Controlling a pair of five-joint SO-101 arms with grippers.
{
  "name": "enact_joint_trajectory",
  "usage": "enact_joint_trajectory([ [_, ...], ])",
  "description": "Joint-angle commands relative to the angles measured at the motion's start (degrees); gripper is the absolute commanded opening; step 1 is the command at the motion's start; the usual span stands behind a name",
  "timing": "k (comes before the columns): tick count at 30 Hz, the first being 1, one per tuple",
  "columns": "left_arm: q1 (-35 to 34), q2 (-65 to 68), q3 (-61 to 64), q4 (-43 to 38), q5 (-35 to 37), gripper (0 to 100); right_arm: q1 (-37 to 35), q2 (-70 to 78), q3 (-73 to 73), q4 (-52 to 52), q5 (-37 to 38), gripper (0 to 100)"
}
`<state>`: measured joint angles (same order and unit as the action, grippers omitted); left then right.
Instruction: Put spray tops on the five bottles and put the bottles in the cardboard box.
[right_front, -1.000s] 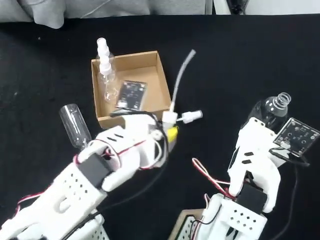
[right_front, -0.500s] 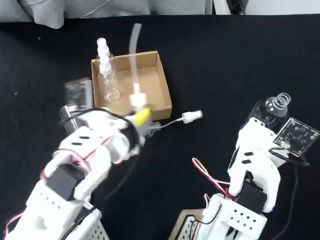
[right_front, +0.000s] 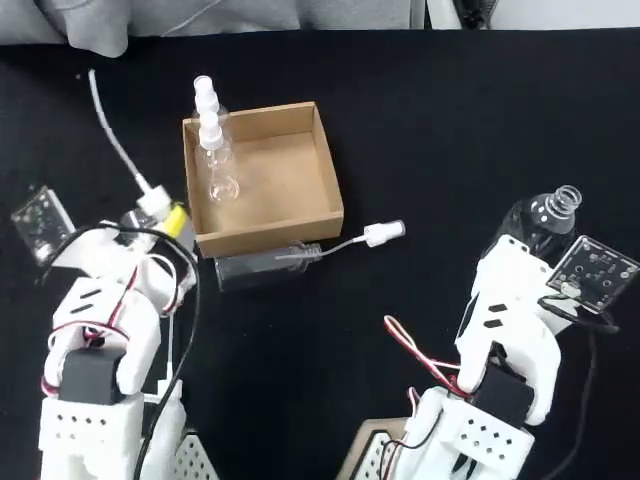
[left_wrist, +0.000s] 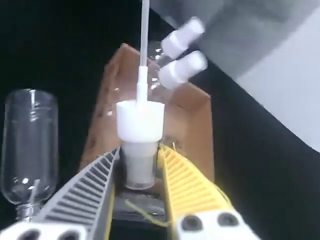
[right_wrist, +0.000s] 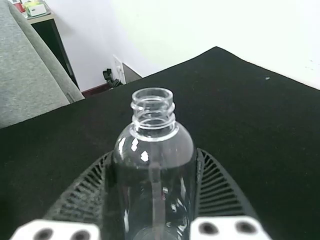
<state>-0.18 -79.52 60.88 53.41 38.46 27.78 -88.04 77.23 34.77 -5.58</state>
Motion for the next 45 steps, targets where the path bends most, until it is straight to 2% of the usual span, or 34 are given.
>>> enact_joint_trajectory([
  [1,-5.9,-2.0,0.9,0.2,0.2,3,-1.2,-1.2,-0.2,-1.8,0.5,7.1],
  [5,-10.5,-0.8,0.8,4.0,0.2,3,-1.2,-1.2,-0.2,-1.8,0.5,7.1],
  [11,-12.5,8.9,-4.5,6.7,0.2,3,-1.2,-1.2,-0.2,-1.8,0.5,7.0],
  [23,-13.1,26.9,-13.0,14.5,0.3,3,-1.2,-1.2,-0.2,-1.8,0.5,7.0],
  [32,-13.3,28.5,-12.9,17.8,0.5,3,-1.2,-1.2,-0.2,-1.8,0.6,7.0],
  [37,-16.0,29.1,-12.7,19.3,5.0,3,-1.2,-1.2,-0.2,-1.8,0.6,7.0],
  [41,-20.4,29.2,-10.4,18.9,14.9,3,-1.2,-1.2,-0.2,-1.8,0.6,7.0],
  [45,-24.6,29.2,-9.8,19.2,20.1,3,-1.3,-1.2,-0.2,-1.7,0.6,7.0],
])
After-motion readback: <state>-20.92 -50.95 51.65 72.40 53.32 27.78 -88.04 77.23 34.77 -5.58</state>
